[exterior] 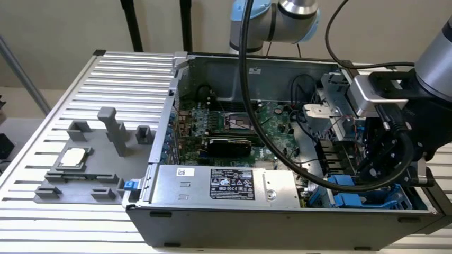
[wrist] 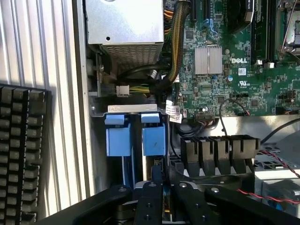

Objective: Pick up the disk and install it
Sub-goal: 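Insert the second disk wire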

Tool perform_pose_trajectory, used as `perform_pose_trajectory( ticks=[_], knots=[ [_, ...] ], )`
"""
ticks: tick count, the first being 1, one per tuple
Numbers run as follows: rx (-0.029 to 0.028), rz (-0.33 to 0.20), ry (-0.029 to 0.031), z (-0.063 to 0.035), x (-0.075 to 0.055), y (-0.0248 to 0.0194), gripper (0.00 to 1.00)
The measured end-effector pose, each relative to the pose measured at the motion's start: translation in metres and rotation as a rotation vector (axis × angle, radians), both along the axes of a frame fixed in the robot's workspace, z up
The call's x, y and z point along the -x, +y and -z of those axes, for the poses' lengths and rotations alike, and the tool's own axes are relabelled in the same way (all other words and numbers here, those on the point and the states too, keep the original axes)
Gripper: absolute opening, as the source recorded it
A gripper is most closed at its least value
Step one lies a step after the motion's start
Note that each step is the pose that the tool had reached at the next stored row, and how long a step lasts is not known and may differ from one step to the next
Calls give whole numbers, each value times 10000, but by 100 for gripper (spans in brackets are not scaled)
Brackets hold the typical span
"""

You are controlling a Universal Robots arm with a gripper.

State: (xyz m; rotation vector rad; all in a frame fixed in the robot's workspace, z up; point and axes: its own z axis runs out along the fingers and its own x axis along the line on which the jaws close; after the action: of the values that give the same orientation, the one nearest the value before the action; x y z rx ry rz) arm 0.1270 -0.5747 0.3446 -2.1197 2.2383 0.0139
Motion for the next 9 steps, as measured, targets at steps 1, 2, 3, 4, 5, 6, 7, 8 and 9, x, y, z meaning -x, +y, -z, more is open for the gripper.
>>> perform_pose_trajectory(
  ticks=[1,2,3,4,5,6,7,8,9],
  knots=[
    [-3,0,0,5,-1,0,0],
    [-6,1,0,10,-2,0,0],
    [-6,0,0,14,-4,0,0],
    [-7,0,0,17,-6,0,0],
    [-10,0,0,22,-7,0,0],
    [-14,0,1,26,-8,0,0],
    [-18,1,1,30,-9,0,0],
    [-23,0,1,33,-10,0,0],
    [-27,0,0,35,-11,0,0]
  ],
)
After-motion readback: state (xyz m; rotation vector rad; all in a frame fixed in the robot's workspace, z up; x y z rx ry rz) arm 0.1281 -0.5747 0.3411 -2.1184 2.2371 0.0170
